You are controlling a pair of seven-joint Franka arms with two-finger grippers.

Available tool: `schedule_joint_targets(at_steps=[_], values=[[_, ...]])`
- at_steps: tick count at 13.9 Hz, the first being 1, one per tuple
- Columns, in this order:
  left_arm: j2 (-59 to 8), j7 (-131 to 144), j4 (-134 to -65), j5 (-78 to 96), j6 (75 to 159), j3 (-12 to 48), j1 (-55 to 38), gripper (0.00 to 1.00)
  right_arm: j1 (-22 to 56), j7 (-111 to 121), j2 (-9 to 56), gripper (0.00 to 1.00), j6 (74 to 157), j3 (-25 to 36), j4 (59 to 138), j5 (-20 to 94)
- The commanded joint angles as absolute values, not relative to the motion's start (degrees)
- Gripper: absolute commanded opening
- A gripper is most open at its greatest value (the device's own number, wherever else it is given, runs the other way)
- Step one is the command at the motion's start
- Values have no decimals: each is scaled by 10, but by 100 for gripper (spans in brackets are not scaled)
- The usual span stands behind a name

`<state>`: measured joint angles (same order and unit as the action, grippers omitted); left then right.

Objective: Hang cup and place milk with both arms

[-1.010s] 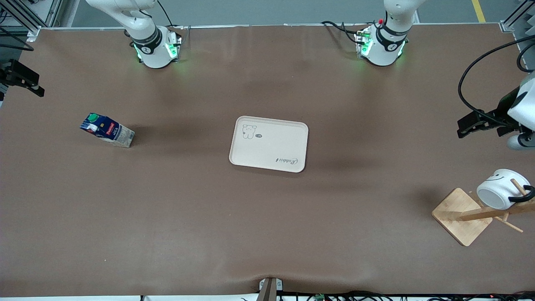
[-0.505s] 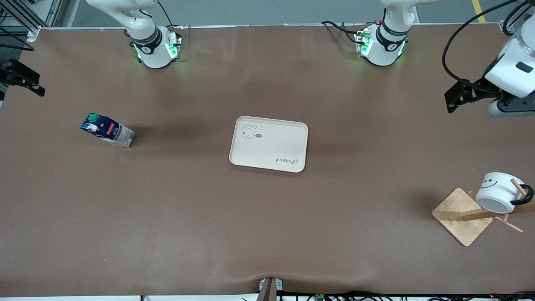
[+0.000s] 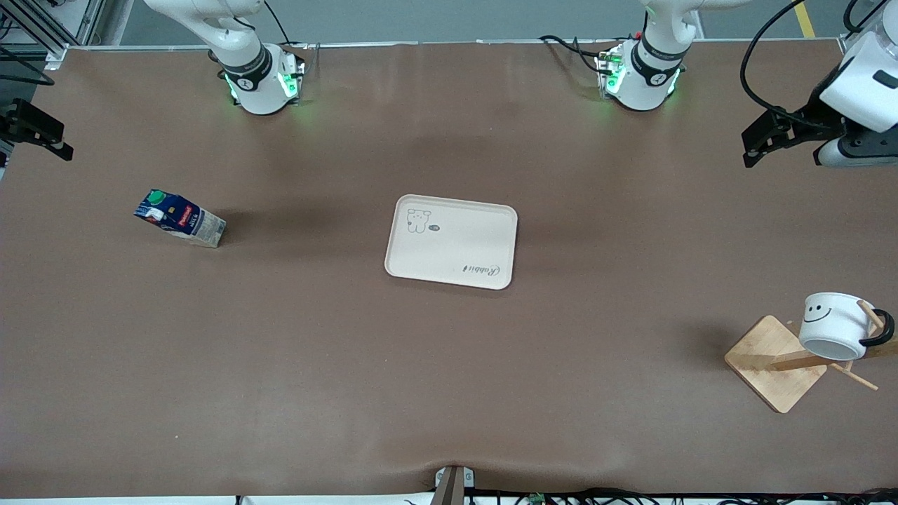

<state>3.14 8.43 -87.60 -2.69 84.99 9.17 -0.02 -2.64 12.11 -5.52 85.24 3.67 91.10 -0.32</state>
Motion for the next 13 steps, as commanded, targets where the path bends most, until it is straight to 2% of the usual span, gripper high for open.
schedule_joint_targets(at_steps=[1, 13], values=[[57, 84, -902, -18, 853, 90, -4, 100, -37, 123, -54, 100, 846, 32, 907, -4], [40, 76, -882, -22, 850, 84, 0, 100, -37, 123, -54, 100, 844, 32, 908, -4]])
